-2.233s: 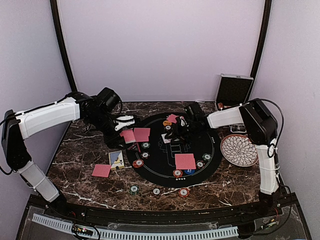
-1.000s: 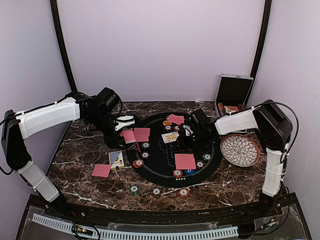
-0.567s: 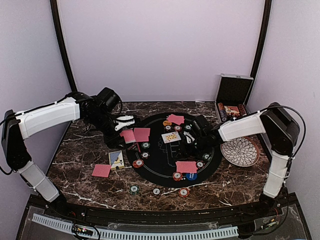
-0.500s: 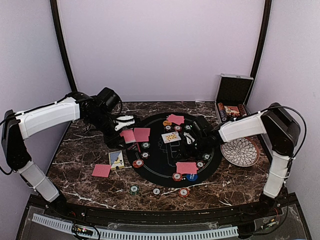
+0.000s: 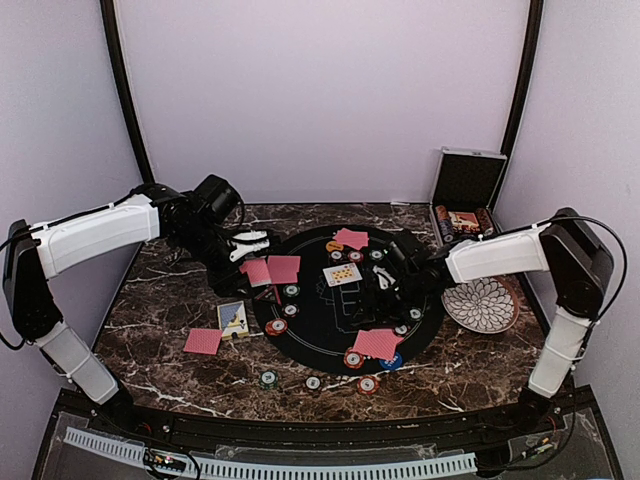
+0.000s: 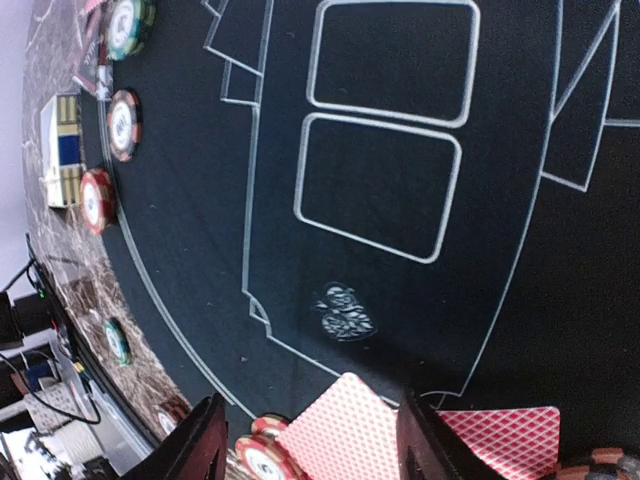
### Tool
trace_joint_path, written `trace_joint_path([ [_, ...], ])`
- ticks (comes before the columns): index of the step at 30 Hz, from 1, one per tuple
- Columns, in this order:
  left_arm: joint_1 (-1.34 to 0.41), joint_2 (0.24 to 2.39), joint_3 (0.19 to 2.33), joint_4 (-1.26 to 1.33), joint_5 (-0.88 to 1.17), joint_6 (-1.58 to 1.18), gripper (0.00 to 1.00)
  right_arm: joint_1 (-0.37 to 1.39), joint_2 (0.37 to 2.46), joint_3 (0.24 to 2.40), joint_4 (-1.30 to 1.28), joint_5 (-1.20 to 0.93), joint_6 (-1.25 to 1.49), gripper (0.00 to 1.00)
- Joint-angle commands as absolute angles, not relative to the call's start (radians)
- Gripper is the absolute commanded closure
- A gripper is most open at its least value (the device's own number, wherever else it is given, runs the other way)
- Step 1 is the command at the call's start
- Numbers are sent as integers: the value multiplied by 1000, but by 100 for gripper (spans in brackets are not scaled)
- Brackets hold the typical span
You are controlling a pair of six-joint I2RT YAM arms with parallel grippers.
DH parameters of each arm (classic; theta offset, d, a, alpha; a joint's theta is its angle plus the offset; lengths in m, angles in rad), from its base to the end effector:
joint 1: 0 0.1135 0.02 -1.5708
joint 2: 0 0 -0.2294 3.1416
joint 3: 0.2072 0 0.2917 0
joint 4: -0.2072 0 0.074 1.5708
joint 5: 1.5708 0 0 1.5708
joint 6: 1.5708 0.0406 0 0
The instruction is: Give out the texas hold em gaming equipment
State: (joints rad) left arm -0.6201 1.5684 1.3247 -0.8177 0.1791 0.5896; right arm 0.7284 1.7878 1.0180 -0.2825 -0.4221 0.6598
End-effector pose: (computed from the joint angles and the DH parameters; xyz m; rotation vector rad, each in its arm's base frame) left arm 0.2941 -0.2189 0.2328 1.5431 2.1243 -0.2461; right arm 0.2659 0.2595 0.0855 -0.2601 2.8483 0.9547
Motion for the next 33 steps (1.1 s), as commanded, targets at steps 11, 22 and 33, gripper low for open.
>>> trace_joint_path([
  [11, -618, 1527, 1326, -826, 215, 590, 100, 772, 1796, 1222, 85, -628, 1001, 23],
  [22, -618, 1535, 1341, -822, 227, 586, 100, 831, 1945, 1322, 297, -740, 1151, 22],
  [33, -620, 1551, 1362, -825, 232, 584, 100, 869, 2060, 1449, 319, -784, 1180, 22],
])
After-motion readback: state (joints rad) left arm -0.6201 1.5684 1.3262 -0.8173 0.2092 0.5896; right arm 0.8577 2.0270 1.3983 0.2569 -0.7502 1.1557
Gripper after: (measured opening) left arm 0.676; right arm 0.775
